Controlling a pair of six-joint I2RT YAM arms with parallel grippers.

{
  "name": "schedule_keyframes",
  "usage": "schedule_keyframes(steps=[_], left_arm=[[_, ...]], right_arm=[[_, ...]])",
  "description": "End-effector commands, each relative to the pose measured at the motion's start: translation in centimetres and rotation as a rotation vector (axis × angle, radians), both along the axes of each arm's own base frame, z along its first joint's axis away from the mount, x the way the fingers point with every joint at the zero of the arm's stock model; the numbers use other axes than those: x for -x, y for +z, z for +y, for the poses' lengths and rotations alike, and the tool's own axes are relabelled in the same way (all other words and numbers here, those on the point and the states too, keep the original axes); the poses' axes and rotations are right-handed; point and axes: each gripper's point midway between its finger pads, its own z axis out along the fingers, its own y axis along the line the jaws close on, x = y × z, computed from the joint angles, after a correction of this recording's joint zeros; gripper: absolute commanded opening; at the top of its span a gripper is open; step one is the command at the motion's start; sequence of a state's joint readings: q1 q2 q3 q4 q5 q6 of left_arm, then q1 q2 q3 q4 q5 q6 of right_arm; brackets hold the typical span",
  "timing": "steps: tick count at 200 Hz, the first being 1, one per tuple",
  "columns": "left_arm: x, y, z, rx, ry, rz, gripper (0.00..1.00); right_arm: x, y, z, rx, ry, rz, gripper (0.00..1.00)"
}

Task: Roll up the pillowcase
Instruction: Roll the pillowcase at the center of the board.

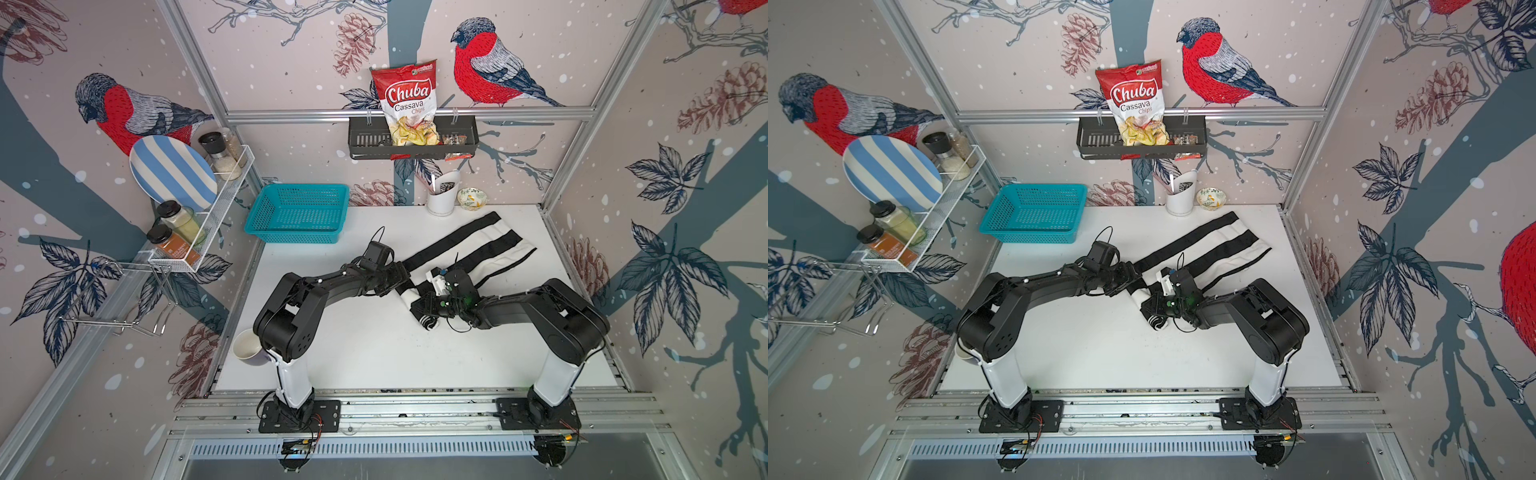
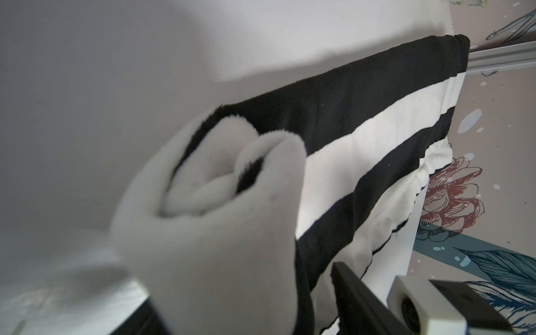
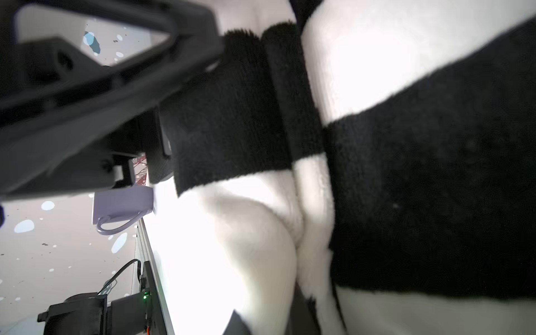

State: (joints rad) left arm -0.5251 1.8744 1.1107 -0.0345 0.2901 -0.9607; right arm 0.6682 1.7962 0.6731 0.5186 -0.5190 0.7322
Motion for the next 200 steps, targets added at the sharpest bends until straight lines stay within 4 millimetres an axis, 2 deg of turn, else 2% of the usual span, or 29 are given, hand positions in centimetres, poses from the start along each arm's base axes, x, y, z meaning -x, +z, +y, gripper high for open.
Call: schedule_keyframes(steps=[1, 8, 19, 27, 35, 44, 53, 78, 97, 111, 129, 147, 160, 200], left_arm=[[0.1, -1.2, 0.3, -0.064, 0.001, 0.05, 0.62], [0.0, -1.3, 0.4, -0.078, 0.008, 0.056, 0.58], [-0.2, -1.2, 0.3, -0.089, 0.006, 0.056, 0.43], [-0.3, -1.4, 0.3, -0.104, 0.005, 0.069, 0.39], [-0.4, -1.7, 0.3, -0.122, 0.002, 0.08, 0.3], [-0.4, -1.7, 0.3, -0.132, -0.001, 0.087, 0.24], [-0.4, -1.9, 0.3, -0.144, 0.0, 0.095, 0.23], [-0.6, -2.0, 0.5, -0.17, -0.003, 0.103, 0.23], [-0.8, -2.1, 0.4, -0.18, -0.01, 0.111, 0.23], [-0.9, -2.1, 0.2, -0.176, -0.013, 0.111, 0.23], [-1.1, -2.0, 0.0, -0.169, -0.016, 0.105, 0.23], [-1.1, -2.1, 0.0, -0.171, -0.02, 0.107, 0.23], [-1.1, -2.1, -0.1, -0.168, -0.022, 0.108, 0.23], [-1.1, -2.2, -0.2, -0.161, -0.026, 0.109, 0.24]], right_arm=[[0.3, -0.3, -0.1, 0.007, 0.013, 0.012, 0.0], [0.2, -0.2, -0.2, 0.007, 0.01, 0.01, 0.0], [0.1, -0.2, -0.4, 0.017, 0.01, 0.001, 0.0], [0.0, -0.3, -0.5, 0.036, 0.01, -0.009, 0.0], [-0.1, -0.3, -0.7, 0.052, 0.008, -0.02, 0.07], [-0.3, -0.3, -1.0, 0.08, -0.001, -0.037, 0.19], [-0.6, -0.2, -1.4, 0.11, -0.012, -0.056, 0.33], [-1.1, 0.2, -3.2, 0.238, -0.063, -0.131, 0.52], [-1.8, 1.3, -5.0, 0.405, -0.125, -0.244, 0.58], [-2.4, 2.8, -6.2, 0.568, -0.185, -0.377, 0.62], [-2.6, 4.9, -6.5, 0.728, -0.234, -0.528, 0.66], [-2.1, 6.2, -5.3, 0.793, -0.203, -0.632, 0.66], [-1.5, 6.5, -3.6, 0.832, -0.134, -0.716, 0.65], [-0.6, 4.2, -0.5, 0.968, 0.025, -0.839, 0.63]])
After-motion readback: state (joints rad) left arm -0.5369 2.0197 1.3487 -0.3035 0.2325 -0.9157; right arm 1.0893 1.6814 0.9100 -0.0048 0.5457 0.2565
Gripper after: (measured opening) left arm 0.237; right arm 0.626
